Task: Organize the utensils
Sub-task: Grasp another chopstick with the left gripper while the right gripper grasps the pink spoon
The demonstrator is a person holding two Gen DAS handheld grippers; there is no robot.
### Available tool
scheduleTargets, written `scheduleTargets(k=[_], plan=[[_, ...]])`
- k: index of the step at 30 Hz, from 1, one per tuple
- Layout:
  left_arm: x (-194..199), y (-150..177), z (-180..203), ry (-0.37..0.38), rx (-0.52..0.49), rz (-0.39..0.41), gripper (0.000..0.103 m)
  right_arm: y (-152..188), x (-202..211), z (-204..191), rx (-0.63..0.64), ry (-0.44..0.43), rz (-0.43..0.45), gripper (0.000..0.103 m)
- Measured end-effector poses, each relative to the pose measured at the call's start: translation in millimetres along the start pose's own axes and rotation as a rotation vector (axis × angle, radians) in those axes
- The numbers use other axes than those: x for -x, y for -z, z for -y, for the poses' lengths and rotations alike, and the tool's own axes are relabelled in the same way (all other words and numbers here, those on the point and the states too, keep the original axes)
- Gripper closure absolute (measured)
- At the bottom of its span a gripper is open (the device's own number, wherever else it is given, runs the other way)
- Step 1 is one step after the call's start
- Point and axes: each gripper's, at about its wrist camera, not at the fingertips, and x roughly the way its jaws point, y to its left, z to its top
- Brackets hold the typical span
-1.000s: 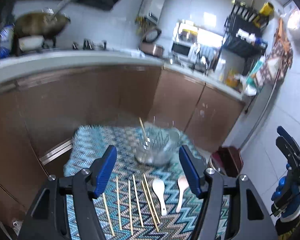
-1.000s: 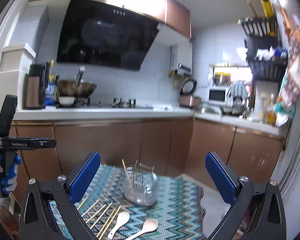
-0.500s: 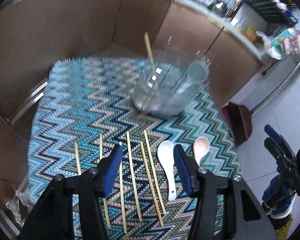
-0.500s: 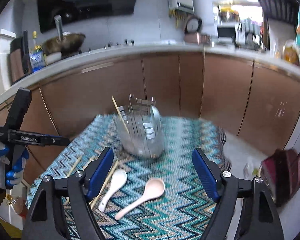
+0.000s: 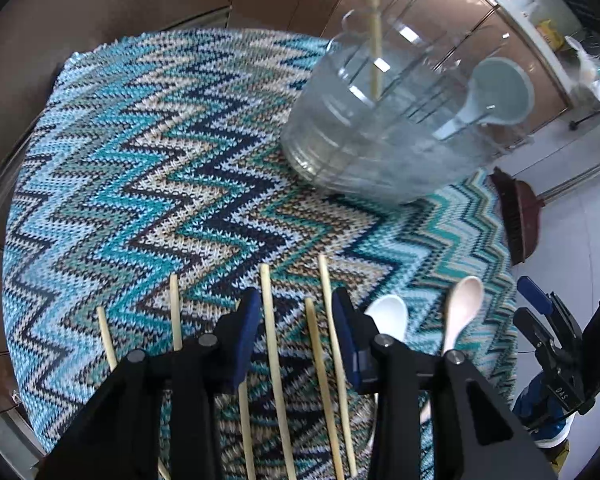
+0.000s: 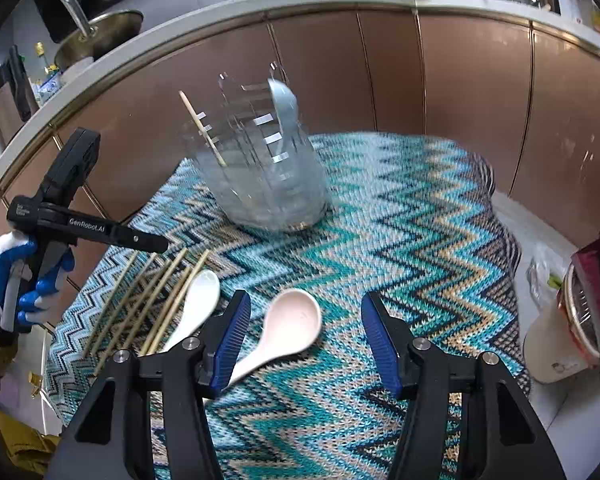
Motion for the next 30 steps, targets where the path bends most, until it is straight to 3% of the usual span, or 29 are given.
scheduleTargets(k=[15, 30], plan=[[-28, -17, -8, -0.037, 0.019, -0.059, 0.083, 5, -34, 15, -0.037, -0.079, -0.082, 0.054], [-44, -20, -3, -0.03, 0.024, -0.072, 0.094, 1, -60, 24, -0.06, -0.157, -0.158, 0.076]])
